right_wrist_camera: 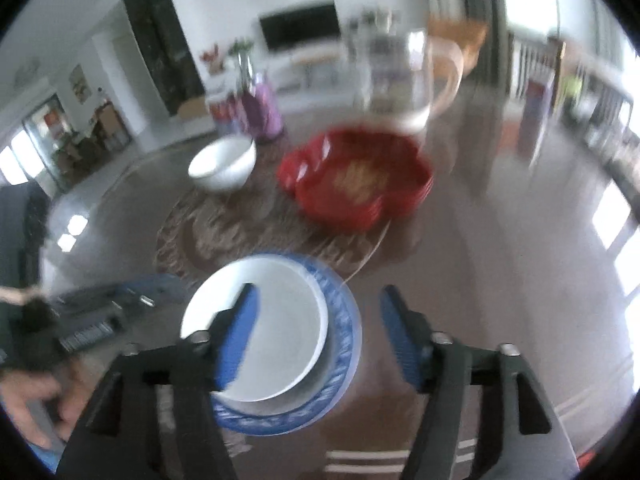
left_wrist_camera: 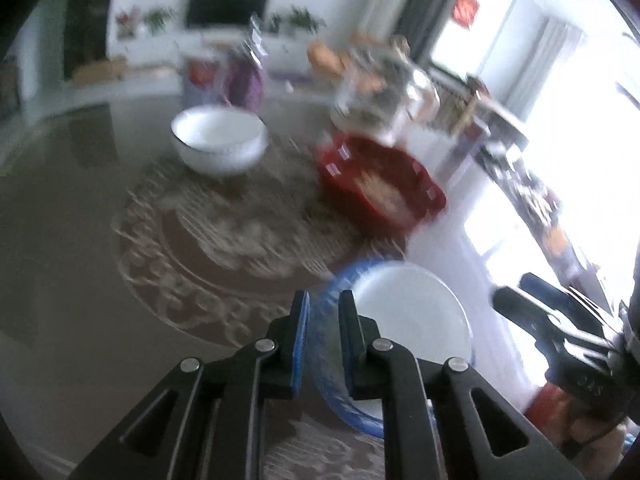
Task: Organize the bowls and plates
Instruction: 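Open both tools and lift them away from the plate, then grip the rim of the second white bowl with both tools, then lower the second white bowl into the blue-and-white plate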
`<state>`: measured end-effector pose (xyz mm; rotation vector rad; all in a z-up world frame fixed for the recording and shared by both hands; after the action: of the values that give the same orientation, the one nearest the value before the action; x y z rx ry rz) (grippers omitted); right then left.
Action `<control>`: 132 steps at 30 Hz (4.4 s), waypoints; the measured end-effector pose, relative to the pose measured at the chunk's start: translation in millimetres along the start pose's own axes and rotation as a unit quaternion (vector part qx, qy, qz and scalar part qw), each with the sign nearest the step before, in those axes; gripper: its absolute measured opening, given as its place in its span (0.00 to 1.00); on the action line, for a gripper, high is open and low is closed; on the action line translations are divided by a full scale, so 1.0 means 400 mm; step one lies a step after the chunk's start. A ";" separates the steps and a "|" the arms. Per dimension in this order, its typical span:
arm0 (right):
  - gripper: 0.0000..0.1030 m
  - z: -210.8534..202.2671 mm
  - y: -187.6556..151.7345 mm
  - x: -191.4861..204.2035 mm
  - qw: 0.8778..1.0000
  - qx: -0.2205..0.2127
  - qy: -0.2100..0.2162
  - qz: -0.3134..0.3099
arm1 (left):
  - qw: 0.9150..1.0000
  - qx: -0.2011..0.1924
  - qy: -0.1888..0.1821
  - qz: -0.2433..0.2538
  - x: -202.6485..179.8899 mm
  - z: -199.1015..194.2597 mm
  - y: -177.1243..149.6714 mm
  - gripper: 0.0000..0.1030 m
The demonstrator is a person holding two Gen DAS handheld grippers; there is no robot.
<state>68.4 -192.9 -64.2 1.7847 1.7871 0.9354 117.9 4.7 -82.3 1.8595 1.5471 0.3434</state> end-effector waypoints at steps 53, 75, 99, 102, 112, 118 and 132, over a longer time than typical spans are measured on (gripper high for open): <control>0.77 0.531 0.466 0.184 0.979 0.188 0.075 0.035 | 0.981 0.139 0.091 -0.096 0.399 0.336 0.425 0.62; 0.14 0.716 0.398 0.172 0.960 0.230 0.102 0.122 | 0.980 0.174 0.083 -0.057 0.325 0.428 0.419 0.13; 0.16 0.094 0.224 0.022 0.967 0.169 0.141 0.129 | 0.986 0.160 -0.039 -0.018 -0.021 0.016 0.124 0.14; 0.16 0.076 0.172 -0.003 0.966 0.177 0.129 0.134 | 0.984 0.174 -0.035 -0.013 -0.060 0.022 0.073 0.14; 0.16 0.093 0.047 -0.068 0.956 0.187 0.135 0.183 | 0.981 0.194 0.003 0.018 -0.117 0.052 -0.013 0.14; 0.16 0.122 0.006 -0.099 0.950 0.193 0.138 0.201 | 0.982 0.181 0.025 0.044 -0.143 0.050 -0.012 0.14; 0.17 0.087 0.017 -0.048 0.978 0.158 0.097 0.094 | 0.986 0.147 0.048 0.059 -0.142 0.041 0.001 0.14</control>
<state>99.6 -207.0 -85.7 2.1543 2.0075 0.9691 113.4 -54.4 -81.4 2.1980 1.6267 0.2722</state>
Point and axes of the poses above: each gripper's, at about its wrist camera, not at the fingertips, and z roughly the way its jaws point, x to its left, y to its top, the point moved 1 cm from there along z, roughly the way its jaws point, and after that the axes turned 5 degrees about y, right-handed, at the moved point
